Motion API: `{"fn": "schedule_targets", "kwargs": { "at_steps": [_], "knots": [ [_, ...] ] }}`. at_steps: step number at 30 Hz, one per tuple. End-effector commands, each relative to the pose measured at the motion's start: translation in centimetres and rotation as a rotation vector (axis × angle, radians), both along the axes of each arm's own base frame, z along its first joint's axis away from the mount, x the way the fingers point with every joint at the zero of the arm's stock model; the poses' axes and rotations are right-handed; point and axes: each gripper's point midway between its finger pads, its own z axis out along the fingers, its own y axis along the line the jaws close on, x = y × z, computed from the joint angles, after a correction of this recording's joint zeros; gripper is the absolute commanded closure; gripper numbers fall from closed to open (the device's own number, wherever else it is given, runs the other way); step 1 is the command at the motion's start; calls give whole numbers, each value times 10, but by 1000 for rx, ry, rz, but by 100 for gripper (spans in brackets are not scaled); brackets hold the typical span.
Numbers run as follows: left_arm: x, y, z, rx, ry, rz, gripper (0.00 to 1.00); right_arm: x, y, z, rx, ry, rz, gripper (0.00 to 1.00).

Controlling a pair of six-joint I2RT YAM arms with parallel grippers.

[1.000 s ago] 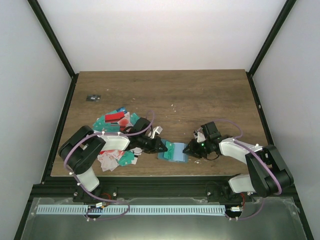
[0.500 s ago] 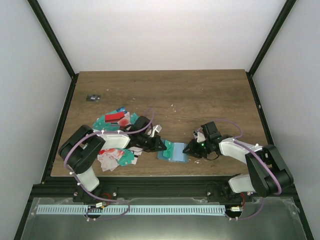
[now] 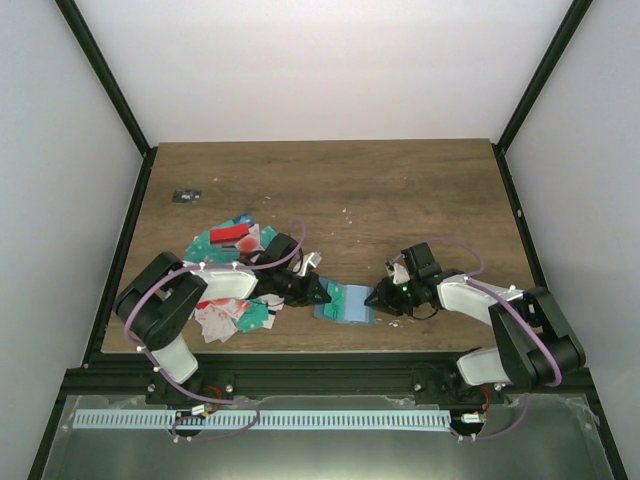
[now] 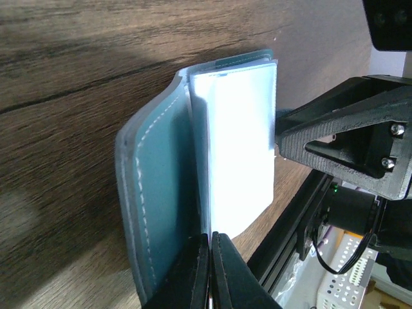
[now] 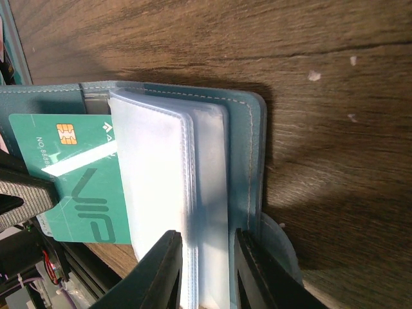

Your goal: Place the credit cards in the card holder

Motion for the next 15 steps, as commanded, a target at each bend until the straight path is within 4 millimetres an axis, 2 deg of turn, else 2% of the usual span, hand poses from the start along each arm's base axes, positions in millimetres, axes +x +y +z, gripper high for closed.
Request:
{"fn": "schedule_targets", "kwargs": {
  "at_steps": [1, 15],
  "knots": [
    [6, -8, 7, -36, -30, -23, 96, -3, -20, -23, -128, 18, -27, 74],
    [8, -12, 2, -36, -15, -11, 96, -4, -20, -21, -130, 8, -16, 74]
  ]
}}
